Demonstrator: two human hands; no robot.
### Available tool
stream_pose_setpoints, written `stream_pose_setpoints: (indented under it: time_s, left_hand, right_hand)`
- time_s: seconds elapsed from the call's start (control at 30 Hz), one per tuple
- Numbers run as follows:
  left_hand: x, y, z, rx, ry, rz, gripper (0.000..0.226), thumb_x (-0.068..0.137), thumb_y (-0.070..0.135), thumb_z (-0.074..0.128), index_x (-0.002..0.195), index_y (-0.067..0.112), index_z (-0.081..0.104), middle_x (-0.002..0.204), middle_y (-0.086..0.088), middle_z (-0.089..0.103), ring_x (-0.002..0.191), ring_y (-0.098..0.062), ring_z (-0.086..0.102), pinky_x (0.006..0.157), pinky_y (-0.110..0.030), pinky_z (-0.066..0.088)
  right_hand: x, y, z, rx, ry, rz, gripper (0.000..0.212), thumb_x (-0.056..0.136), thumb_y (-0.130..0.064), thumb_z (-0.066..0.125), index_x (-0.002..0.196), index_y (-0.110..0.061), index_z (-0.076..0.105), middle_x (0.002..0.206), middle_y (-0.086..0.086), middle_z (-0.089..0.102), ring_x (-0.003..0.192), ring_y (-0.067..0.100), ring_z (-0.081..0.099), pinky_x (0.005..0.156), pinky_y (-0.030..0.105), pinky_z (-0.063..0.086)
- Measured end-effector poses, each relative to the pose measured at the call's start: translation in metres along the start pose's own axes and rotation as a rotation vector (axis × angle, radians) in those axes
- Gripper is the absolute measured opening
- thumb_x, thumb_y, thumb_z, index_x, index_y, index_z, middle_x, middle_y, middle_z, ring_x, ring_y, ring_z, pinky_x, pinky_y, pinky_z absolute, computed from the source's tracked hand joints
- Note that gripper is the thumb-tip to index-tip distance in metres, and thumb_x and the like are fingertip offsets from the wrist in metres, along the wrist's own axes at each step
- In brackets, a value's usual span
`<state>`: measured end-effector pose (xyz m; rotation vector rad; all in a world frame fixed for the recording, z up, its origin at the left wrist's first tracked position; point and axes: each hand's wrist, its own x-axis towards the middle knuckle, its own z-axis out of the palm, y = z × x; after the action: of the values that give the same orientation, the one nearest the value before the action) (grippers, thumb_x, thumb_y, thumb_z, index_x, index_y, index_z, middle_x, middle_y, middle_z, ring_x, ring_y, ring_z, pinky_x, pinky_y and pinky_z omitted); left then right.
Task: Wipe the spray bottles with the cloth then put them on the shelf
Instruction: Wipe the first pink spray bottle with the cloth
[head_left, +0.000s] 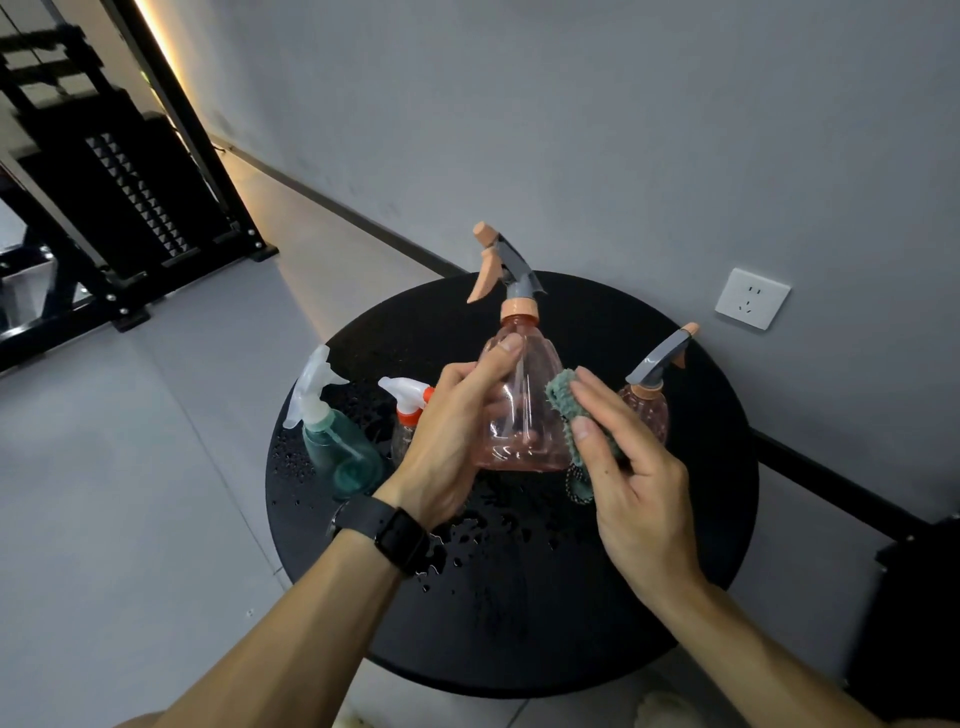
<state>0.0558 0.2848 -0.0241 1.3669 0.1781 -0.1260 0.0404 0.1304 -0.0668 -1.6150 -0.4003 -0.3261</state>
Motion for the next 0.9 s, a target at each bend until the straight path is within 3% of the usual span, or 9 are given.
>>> stream_pose_setpoints:
  time_s: [0.13,0.3,0.47,0.6,0.7,0.8,0.9]
  left_hand:
    - [-0.008,-0.002,0.004,0.118,-0.054,-0.060,0.048,0.090,0.059,0.054,0.116,0.021,0.069,0.111,-0.010,0.073,0.102,-0.032,0.071,0.093,-0.054,0.056]
    - [-0.010,-0.006,0.009,0.223,-0.116,-0.160,0.048,0.093,0.067,0.043,0.113,0.032,0.070,0.110,-0.002,0.075,0.103,-0.027,0.072,0.095,-0.057,0.053]
    - [-0.009,-0.010,0.009,0.244,-0.215,-0.215,0.068,0.076,0.073,0.066,0.129,0.031,0.057,0.119,-0.003,0.072,0.107,-0.026,0.071,0.096,-0.054,0.054]
    - [-0.008,-0.012,0.007,0.209,-0.106,-0.158,0.058,0.080,0.057,0.072,0.127,0.028,0.054,0.114,-0.003,0.073,0.098,-0.025,0.074,0.092,-0.052,0.057]
    - [-0.007,-0.011,0.007,0.111,-0.015,-0.121,0.050,0.088,0.050,0.066,0.128,0.022,0.052,0.113,-0.006,0.070,0.094,-0.024,0.074,0.089,-0.056,0.057]
    - [-0.006,-0.008,0.006,0.015,0.048,-0.081,0.060,0.084,0.051,0.067,0.130,0.018,0.048,0.114,-0.004,0.067,0.098,-0.027,0.073,0.087,-0.059,0.057]
    - [-0.004,-0.003,0.006,-0.067,0.088,-0.038,0.069,0.079,0.050,0.074,0.131,0.015,0.045,0.111,0.001,0.062,0.099,-0.024,0.073,0.085,-0.060,0.057]
  right_hand:
    - [0.009,-0.003,-0.005,0.026,0.043,0.015,0.037,0.093,-0.019,0.052,0.129,-0.020,0.056,0.135,-0.014,0.053,0.127,-0.002,0.050,0.100,0.016,0.044]
    - [0.019,-0.002,-0.007,0.029,0.101,0.049,0.035,0.093,-0.023,0.052,0.128,-0.024,0.057,0.131,-0.016,0.057,0.124,-0.003,0.052,0.099,0.014,0.043]
    - [0.025,0.000,-0.011,0.016,0.095,0.080,0.032,0.097,-0.015,0.053,0.126,-0.028,0.058,0.131,-0.012,0.059,0.124,-0.001,0.053,0.097,0.015,0.046]
    - [0.027,0.002,-0.010,-0.011,0.087,0.083,0.032,0.097,-0.016,0.054,0.125,-0.031,0.059,0.130,-0.015,0.059,0.124,-0.001,0.053,0.102,0.023,0.046]
    - [0.020,0.001,-0.005,0.006,0.056,0.087,0.033,0.096,-0.013,0.054,0.126,-0.027,0.058,0.130,-0.016,0.058,0.123,-0.004,0.052,0.099,0.020,0.047]
    - [0.012,-0.001,0.000,0.023,0.034,0.071,0.035,0.094,-0.013,0.053,0.128,-0.019,0.057,0.132,-0.016,0.055,0.123,-0.006,0.051,0.098,0.013,0.044]
    - [0.004,-0.003,0.003,0.020,0.026,0.041,0.036,0.094,-0.017,0.053,0.129,-0.020,0.056,0.135,-0.011,0.056,0.127,-0.003,0.050,0.101,0.015,0.043]
